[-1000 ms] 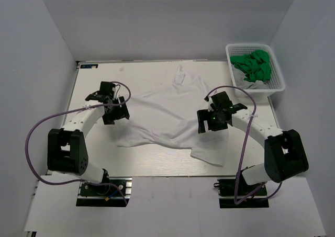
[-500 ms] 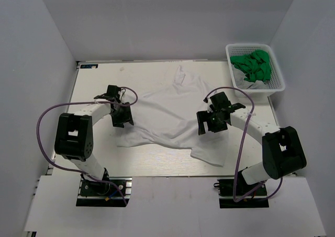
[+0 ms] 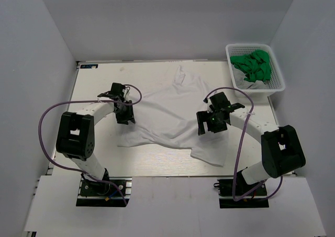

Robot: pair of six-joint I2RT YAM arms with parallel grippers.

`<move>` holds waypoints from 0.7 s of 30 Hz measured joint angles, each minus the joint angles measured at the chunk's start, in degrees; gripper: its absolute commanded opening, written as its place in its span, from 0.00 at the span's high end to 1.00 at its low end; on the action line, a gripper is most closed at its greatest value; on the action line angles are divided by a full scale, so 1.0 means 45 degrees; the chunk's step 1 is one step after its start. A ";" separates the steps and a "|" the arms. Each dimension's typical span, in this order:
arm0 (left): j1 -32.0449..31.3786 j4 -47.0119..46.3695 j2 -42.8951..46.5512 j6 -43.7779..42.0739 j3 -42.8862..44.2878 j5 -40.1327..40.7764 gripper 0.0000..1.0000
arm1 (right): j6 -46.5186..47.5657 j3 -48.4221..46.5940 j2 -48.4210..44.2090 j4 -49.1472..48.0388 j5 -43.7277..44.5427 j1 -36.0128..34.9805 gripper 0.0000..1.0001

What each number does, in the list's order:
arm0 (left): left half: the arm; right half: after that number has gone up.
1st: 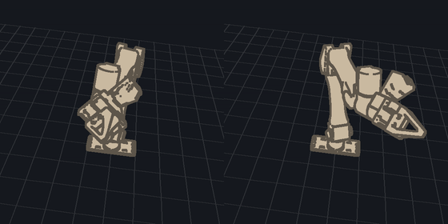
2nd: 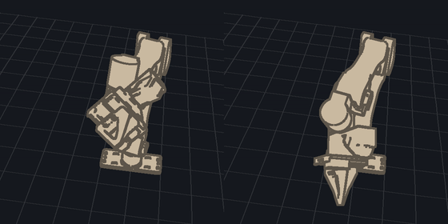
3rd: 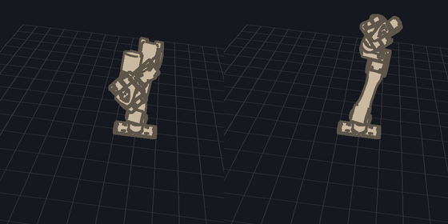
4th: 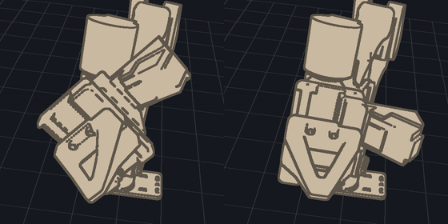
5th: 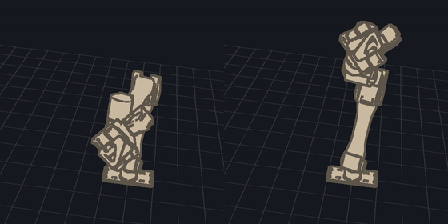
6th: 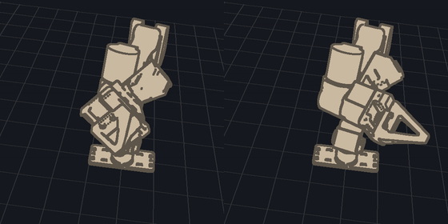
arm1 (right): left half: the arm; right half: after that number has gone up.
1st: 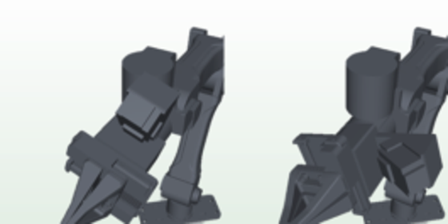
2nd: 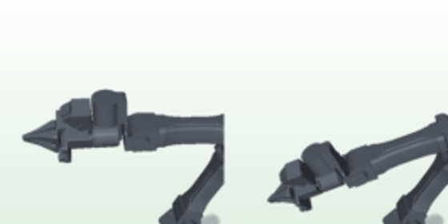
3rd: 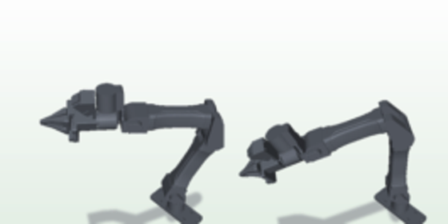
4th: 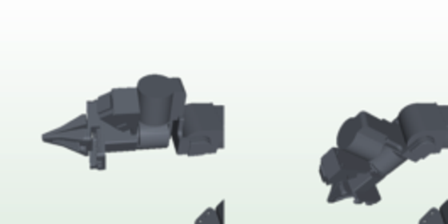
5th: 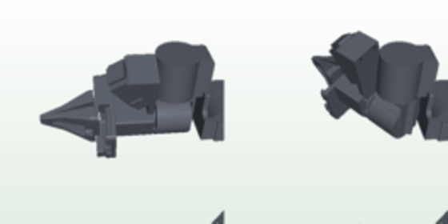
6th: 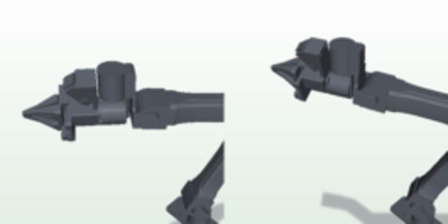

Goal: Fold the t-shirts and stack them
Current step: Flatten out the tshirt

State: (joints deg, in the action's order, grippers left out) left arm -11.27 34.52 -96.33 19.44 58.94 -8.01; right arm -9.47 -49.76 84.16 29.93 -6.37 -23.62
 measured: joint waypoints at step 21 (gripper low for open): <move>-0.0238 0.0869 -0.0753 -0.0699 0.0845 0.0806 0.51 | -0.0097 0.0000 0.0000 0.0010 0.0189 0.0010 0.10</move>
State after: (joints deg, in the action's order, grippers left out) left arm -12.34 38.44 -99.72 16.29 62.74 -4.38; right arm -9.91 -49.76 84.16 29.98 -5.52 -23.57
